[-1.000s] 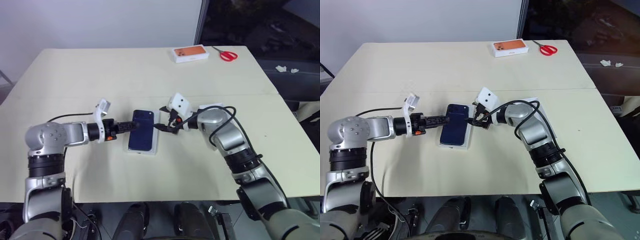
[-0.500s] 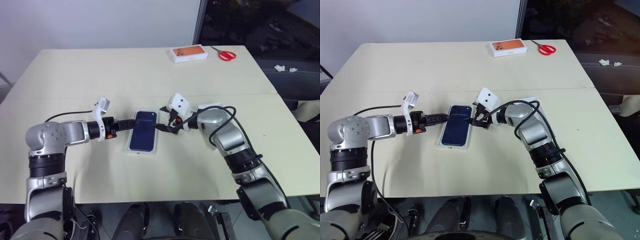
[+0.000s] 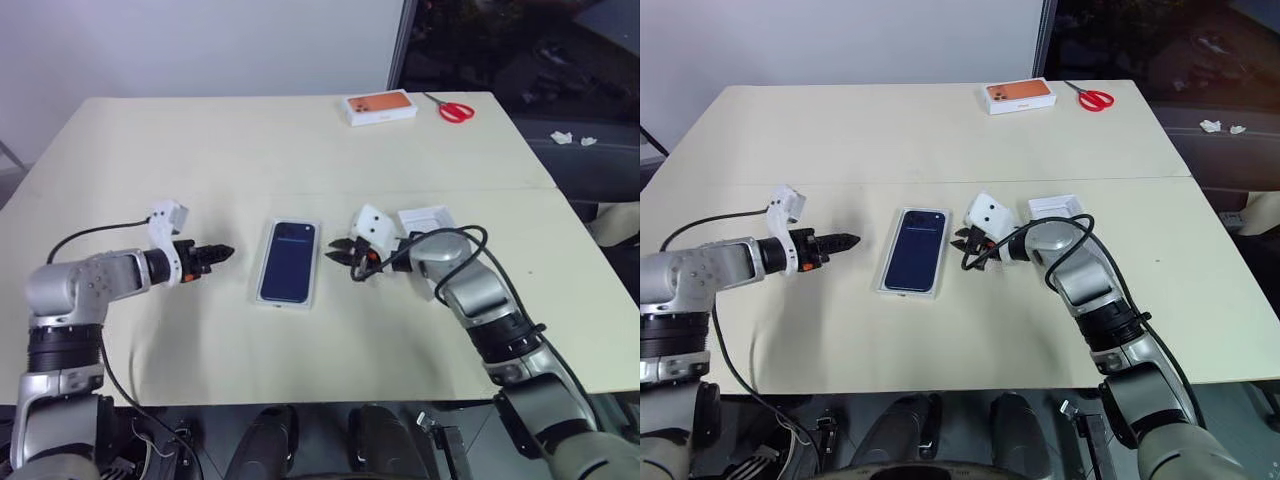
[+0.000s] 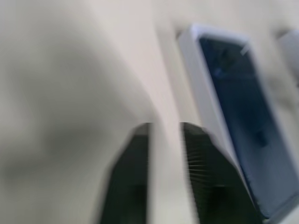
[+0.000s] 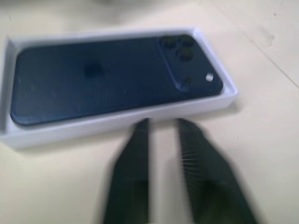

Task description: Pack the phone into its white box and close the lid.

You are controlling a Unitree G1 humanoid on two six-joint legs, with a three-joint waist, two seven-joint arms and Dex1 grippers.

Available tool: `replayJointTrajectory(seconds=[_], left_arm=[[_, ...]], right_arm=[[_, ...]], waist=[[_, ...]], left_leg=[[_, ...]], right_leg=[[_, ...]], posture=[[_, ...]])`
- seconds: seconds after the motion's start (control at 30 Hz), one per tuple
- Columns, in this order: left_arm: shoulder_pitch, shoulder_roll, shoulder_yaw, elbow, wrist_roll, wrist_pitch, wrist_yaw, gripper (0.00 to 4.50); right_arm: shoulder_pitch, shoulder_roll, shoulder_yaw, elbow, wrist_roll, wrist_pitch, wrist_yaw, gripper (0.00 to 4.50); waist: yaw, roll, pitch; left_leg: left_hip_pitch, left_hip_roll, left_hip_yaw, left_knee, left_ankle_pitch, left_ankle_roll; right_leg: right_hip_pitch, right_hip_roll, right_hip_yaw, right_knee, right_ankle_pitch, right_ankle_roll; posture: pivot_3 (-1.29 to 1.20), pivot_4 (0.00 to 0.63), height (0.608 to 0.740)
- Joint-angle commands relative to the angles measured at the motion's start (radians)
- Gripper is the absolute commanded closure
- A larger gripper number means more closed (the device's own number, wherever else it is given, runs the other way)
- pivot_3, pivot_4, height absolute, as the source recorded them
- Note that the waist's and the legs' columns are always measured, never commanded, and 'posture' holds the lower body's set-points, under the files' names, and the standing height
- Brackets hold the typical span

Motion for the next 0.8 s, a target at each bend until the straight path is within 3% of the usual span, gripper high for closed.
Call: replayJointTrajectory(seconds=[0.03,0.17,0.37,0.8], left_arm=[[0.007,-0.033,-0.051,-0.028,0.033,-0.048,-0.014,4.48],[0.009,-0.063,-0.189,0.007,0.128,-0.112,-0.035,4.48],[-0.051,-0.148,-0.259,0.012,0.137,-0.098,-0.083,4.48],[-0.239,-0.407,-0.323,0.240,0.250,-0.207,-0.100,4.48]], right_arm=[[0.011,-0.003,0.047,0.007,-0.065,-0.072,-0.020,4.50],[-0.003,0.022,0.073,0.043,-0.106,-0.095,-0.047,4.50],[-0.030,0.033,0.041,0.064,-0.104,-0.083,-0.050,4.50],[0.067,-0.185,-0.055,0.035,-0.107,-0.089,0.013,4.50]], waist=[[0.002,0.000,0.000],[0.003,0.001,-0.001],[0.012,0.002,-0.001],[0.057,0.002,-0.001]], left_leg=[[0.000,0.000,0.000,0.000,0.000,0.000],[0.001,0.000,0.000,0.000,0.000,0.000],[0.002,-0.003,-0.002,0.002,-0.001,0.002],[0.001,-0.007,-0.003,0.007,-0.003,0.006]], right_leg=[[0.000,0.000,0.000,0.000,0.000,0.000],[0.002,0.000,0.000,0.000,0.000,0.000],[0.004,-0.002,-0.001,0.000,0.000,0.000],[0.009,-0.003,-0.003,-0.004,0.000,0.000]], posture=[[0.00,0.150,0.740],[0.00,0.150,0.740],[0.00,0.150,0.740],[0.00,0.150,0.740]])
